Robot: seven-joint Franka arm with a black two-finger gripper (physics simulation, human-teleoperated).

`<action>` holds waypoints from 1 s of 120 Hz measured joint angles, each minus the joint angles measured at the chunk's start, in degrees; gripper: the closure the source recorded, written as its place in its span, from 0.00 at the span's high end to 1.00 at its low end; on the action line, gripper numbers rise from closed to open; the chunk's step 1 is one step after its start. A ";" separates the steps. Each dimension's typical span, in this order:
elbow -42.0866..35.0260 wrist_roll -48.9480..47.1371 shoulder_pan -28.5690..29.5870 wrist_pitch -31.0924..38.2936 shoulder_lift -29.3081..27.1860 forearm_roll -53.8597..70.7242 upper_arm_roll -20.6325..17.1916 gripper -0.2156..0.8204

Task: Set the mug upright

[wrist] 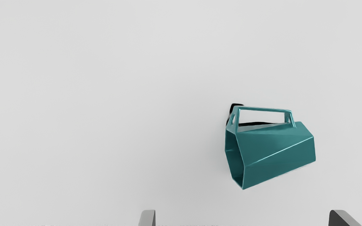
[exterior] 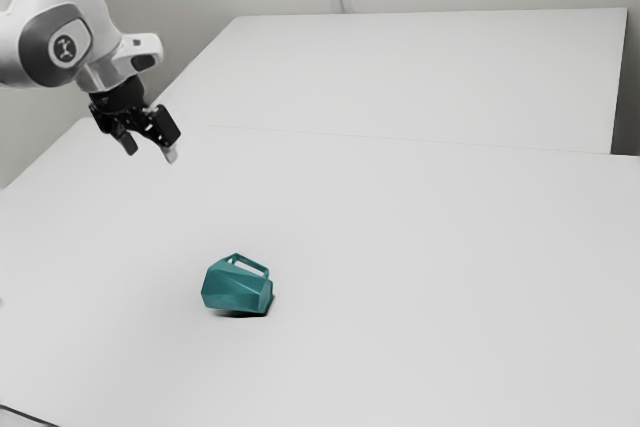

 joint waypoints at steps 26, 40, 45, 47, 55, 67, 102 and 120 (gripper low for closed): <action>-11.85 -4.77 0.18 9.54 -3.64 -7.51 2.95 0.79; -18.07 -6.76 0.75 13.98 -5.98 -11.78 3.49 0.79; -20.00 -7.07 1.36 15.26 -6.87 -13.27 3.53 0.79; -20.74 -7.03 1.70 15.72 -7.09 -14.06 3.54 0.79; -23.57 -6.19 2.79 17.55 -7.57 -17.20 3.56 0.79; -26.61 -3.30 4.96 20.12 -7.72 -20.66 3.57 0.79; -30.79 14.30 9.03 26.76 -4.61 -34.63 3.57 0.79; -30.88 26.03 10.15 28.77 -1.03 -44.49 3.57 0.79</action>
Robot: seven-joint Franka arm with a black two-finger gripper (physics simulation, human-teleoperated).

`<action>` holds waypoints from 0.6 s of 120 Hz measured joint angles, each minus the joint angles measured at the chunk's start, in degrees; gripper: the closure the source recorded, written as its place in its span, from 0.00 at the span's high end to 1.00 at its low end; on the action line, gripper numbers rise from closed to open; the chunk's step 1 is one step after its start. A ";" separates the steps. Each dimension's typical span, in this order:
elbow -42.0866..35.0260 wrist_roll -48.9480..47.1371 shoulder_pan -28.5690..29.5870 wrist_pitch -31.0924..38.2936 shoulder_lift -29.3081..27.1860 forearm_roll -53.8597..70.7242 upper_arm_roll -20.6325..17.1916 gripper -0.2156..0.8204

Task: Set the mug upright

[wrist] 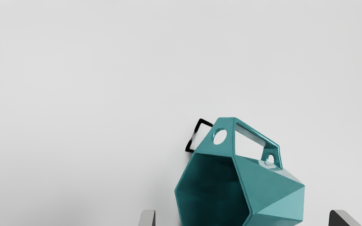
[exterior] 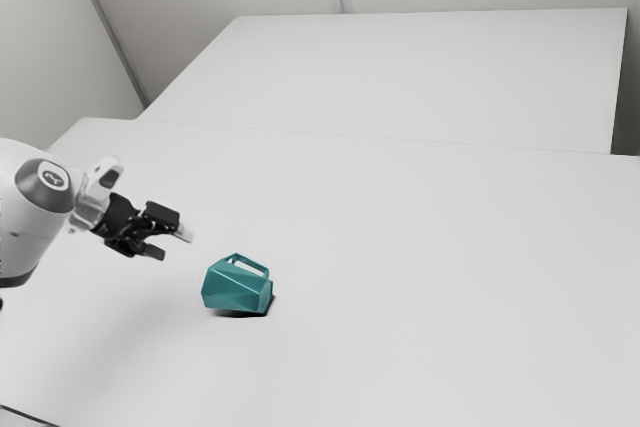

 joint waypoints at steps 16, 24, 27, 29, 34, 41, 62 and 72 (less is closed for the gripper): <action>-1.54 9.81 0.20 1.09 1.33 -9.25 0.00 0.79; -1.75 14.72 0.18 1.41 2.69 -13.69 0.00 0.79; -1.81 16.47 0.18 1.50 3.08 -15.09 -0.02 0.79; -1.84 17.60 0.17 1.55 3.29 -15.89 -0.04 0.79; -1.96 20.29 0.17 1.67 3.61 -17.63 -0.07 0.79; -2.85 23.77 0.17 1.80 3.72 -20.10 -0.18 0.79; -4.43 32.39 0.17 2.03 3.83 -25.34 -1.51 0.79; -4.48 35.70 0.12 2.11 4.59 -27.20 -2.34 0.79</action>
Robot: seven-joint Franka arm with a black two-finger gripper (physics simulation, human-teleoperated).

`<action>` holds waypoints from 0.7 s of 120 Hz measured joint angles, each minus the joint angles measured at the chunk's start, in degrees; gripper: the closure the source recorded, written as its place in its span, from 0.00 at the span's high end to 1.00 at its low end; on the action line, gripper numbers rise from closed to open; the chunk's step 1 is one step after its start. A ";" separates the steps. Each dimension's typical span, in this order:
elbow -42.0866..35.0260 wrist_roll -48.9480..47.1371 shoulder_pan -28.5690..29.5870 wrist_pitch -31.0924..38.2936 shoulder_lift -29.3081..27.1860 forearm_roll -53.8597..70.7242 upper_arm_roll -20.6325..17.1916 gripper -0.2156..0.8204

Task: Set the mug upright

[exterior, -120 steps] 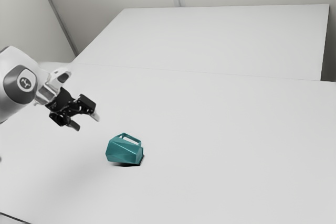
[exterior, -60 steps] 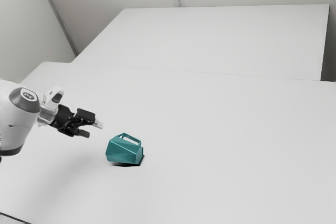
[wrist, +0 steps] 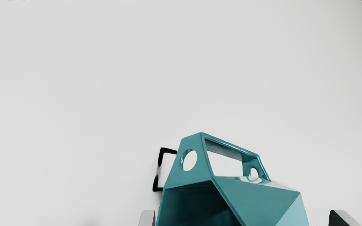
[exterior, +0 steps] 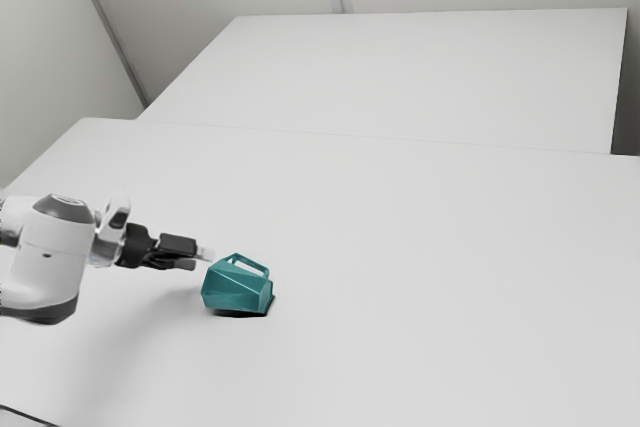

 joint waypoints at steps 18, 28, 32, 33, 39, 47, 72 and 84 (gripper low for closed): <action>-1.55 4.92 -0.02 0.10 0.66 -4.50 -1.78 0.79; -2.41 7.17 -0.05 0.23 0.68 -6.48 -2.43 0.79; -2.75 7.98 -0.05 0.26 0.65 -7.05 -2.54 0.79; -2.81 8.18 -0.05 0.27 0.64 -7.19 -2.57 0.79; -3.02 9.31 -0.03 0.34 0.63 -7.91 -2.99 0.79; -3.12 10.67 -0.05 0.47 0.75 -8.75 -3.32 0.79; -3.21 14.08 -0.05 0.72 1.58 -11.90 -5.30 0.78; -3.00 15.34 -0.03 0.92 2.61 -13.31 -6.27 0.75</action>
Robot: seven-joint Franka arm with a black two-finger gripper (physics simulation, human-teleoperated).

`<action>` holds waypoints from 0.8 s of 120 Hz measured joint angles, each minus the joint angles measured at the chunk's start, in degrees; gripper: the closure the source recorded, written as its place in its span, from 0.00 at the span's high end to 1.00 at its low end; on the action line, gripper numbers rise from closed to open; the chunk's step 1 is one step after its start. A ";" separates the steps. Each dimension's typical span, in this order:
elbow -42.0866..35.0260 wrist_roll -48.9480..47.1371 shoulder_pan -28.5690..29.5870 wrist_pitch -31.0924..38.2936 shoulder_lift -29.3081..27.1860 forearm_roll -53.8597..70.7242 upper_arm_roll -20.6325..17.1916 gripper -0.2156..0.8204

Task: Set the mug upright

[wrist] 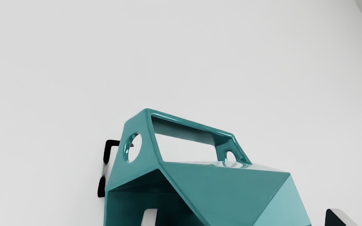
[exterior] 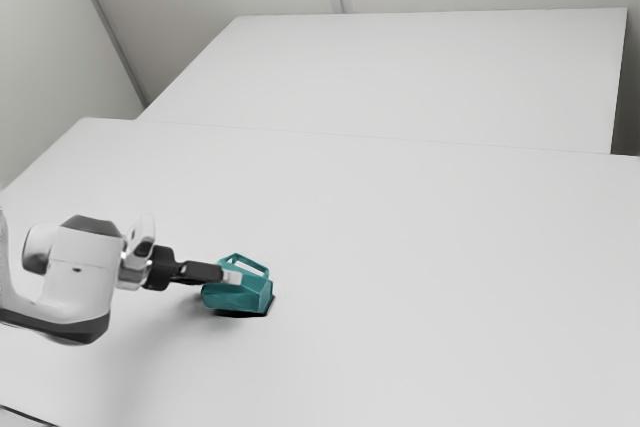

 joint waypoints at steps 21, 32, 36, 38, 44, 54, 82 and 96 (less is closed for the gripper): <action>0.32 1.76 -0.02 0.84 -0.29 -0.98 -1.82 0.62; 0.37 2.49 -0.02 1.25 -0.43 -1.54 -2.55 0.59; 0.41 2.73 -0.02 1.36 -0.59 -1.71 -2.79 0.58; 0.42 2.85 -0.02 1.41 -0.66 -1.83 -2.89 0.57; 0.59 3.17 -0.04 1.54 -0.78 -2.14 -3.10 0.56; 1.05 3.66 0.01 1.69 -0.92 -2.68 -3.77 0.55; 2.73 4.71 -0.10 2.17 -1.05 -4.80 -6.51 0.47; 2.81 5.10 -0.13 2.32 -1.14 -7.09 -7.87 0.35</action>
